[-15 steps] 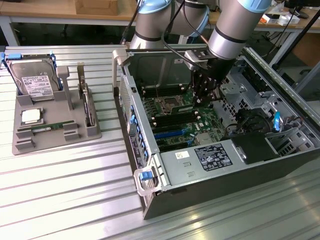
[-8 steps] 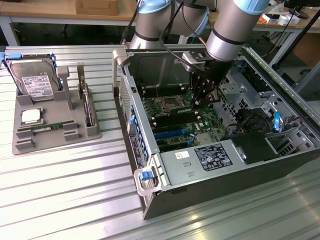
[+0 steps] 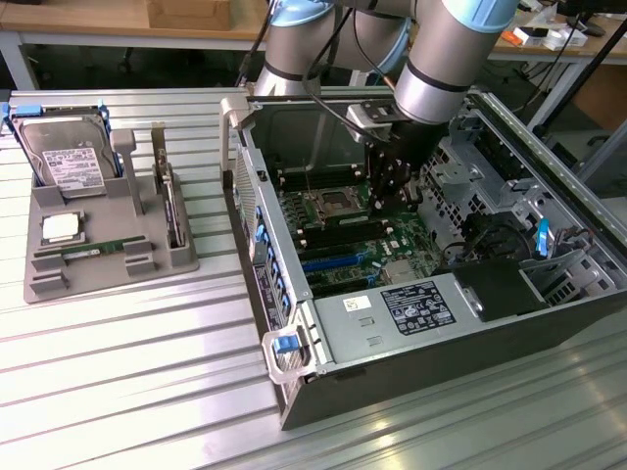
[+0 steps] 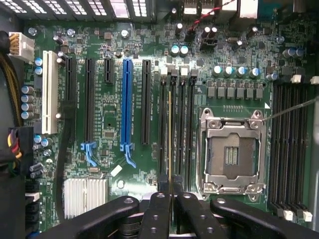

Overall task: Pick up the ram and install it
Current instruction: 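Insert the ram into the slot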

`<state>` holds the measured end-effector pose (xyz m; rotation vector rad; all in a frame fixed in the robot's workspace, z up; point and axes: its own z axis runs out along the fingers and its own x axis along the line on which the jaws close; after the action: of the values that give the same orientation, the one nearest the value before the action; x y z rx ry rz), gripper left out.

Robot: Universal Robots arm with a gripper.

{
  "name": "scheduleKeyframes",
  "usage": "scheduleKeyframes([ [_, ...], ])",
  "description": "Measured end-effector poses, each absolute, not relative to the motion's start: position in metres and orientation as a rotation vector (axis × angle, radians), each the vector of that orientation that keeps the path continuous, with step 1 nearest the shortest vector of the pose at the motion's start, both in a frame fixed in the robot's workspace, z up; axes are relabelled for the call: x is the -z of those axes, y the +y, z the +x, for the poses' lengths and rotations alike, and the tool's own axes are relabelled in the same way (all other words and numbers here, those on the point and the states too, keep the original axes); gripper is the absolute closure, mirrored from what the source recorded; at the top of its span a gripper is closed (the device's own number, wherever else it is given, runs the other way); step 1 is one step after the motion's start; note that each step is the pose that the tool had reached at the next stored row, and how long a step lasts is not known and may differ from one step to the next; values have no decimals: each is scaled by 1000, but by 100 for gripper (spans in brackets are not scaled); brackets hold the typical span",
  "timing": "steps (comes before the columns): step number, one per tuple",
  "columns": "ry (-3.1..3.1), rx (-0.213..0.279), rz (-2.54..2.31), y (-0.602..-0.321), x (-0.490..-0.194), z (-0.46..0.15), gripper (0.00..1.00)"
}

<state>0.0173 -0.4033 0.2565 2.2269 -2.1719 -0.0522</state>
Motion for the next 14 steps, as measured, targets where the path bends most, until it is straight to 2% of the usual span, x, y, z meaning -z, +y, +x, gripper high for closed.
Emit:
scheduleKeyframes([
  [14,-2174,51,2224,-406,-242,2,88],
])
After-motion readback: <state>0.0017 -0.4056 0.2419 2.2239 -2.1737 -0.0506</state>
